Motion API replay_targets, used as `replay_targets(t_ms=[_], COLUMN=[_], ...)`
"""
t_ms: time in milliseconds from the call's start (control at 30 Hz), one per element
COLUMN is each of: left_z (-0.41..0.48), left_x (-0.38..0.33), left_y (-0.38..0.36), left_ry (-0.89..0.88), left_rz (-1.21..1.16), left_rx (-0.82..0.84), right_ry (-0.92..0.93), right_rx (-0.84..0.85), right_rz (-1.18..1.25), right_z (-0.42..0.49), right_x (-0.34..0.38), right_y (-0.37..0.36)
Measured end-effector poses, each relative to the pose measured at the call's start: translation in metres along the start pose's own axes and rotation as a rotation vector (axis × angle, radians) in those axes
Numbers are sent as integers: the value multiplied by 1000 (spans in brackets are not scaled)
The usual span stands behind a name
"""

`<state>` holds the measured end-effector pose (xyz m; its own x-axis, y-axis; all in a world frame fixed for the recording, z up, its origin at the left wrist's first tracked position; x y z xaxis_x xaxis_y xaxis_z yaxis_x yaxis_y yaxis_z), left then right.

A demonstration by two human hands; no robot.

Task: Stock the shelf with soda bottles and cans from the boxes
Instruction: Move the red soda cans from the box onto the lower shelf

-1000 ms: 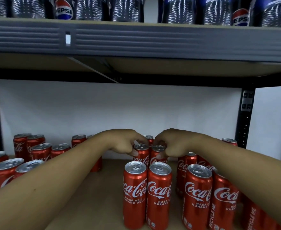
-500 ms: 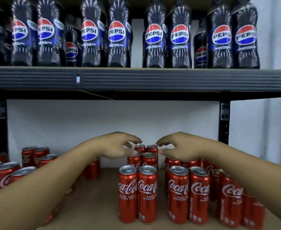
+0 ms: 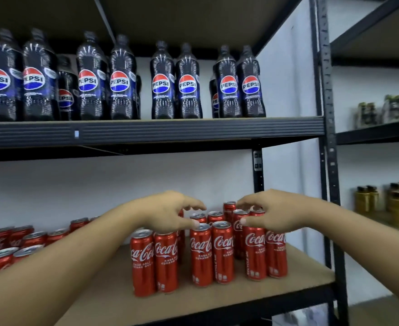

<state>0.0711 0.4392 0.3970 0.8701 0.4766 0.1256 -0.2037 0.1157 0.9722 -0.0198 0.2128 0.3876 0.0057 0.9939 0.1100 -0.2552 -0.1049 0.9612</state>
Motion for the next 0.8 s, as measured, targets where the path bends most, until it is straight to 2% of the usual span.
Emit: replay_targets(t_ms=[233, 533, 667, 800], left_z=[82, 225, 270, 295], left_x=[4, 73, 105, 123], left_y=[-10, -53, -81, -92], left_ry=[21, 28, 100, 151], left_rz=[28, 110, 23, -202], left_rx=[63, 166, 207, 237], right_ry=[-194, -321, -348, -374], right_rx=[10, 135, 182, 288], right_rz=[-18, -93, -36, 89], right_z=[43, 191, 247, 292], right_x=[-46, -105, -131, -144], right_y=[3, -33, -51, -78])
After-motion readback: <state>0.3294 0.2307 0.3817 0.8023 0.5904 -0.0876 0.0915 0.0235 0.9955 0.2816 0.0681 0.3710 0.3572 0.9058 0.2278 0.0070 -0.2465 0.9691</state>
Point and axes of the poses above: each hand's wrist, its own z-axis towards the middle knuckle, its own y-axis out of the back of the hand, x = y × z, the point moved 4 cm from there along z, towards the middle knuckle, and after that the axes turned 10 degrees about -y, right-handed, at the moved point
